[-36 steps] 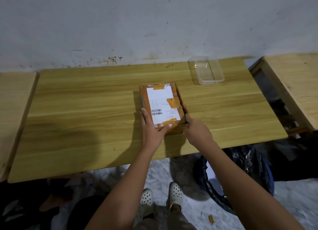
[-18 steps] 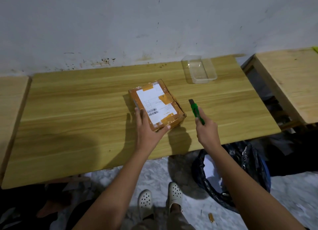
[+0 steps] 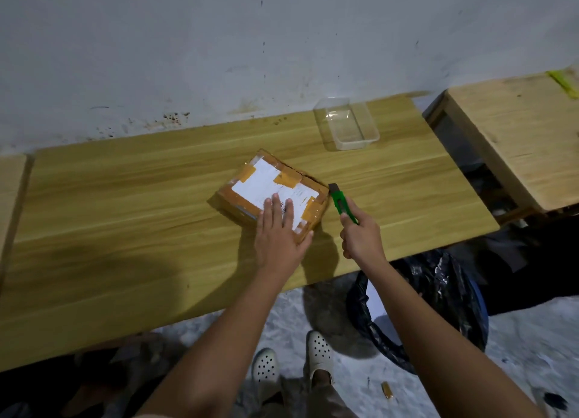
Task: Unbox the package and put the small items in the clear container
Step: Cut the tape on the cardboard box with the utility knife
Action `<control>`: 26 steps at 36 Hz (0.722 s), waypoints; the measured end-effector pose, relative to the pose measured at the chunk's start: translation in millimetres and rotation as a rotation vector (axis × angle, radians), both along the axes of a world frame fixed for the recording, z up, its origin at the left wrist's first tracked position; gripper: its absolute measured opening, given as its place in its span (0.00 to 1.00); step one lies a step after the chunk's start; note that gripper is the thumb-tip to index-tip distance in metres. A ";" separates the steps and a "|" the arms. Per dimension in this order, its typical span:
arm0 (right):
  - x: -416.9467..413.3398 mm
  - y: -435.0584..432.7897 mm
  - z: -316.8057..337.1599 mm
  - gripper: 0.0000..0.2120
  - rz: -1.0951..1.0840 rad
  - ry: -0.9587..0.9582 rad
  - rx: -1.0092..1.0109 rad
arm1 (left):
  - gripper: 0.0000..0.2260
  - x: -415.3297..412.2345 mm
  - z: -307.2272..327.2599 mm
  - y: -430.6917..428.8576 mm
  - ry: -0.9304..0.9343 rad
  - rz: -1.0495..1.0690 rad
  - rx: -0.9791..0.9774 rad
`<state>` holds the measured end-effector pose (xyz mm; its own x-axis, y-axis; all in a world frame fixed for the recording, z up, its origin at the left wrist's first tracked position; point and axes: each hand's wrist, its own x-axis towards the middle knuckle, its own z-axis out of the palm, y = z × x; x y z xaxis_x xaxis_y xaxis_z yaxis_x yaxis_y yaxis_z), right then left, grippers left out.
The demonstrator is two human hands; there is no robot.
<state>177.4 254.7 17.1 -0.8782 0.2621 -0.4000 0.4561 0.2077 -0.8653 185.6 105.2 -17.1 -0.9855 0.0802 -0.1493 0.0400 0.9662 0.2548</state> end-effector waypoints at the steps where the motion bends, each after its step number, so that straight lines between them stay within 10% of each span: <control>1: -0.9 1.8 0.0 0.20 -0.007 0.002 -0.001 | 0.37 -1.0 2.9 8.3 -0.018 0.024 0.018; 10: -6.0 6.8 -4.6 0.20 -0.006 -0.005 0.024 | 0.42 -30.4 9.0 -39.0 -0.065 -0.447 -0.047; 20: -3.4 8.1 -12.5 0.20 0.065 -0.017 0.085 | 0.42 -11.7 7.8 20.5 -0.092 0.010 0.013; 26: 2.5 8.2 -7.8 0.20 0.053 0.005 0.100 | 0.41 -21.6 13.9 -12.1 -0.098 -0.080 0.036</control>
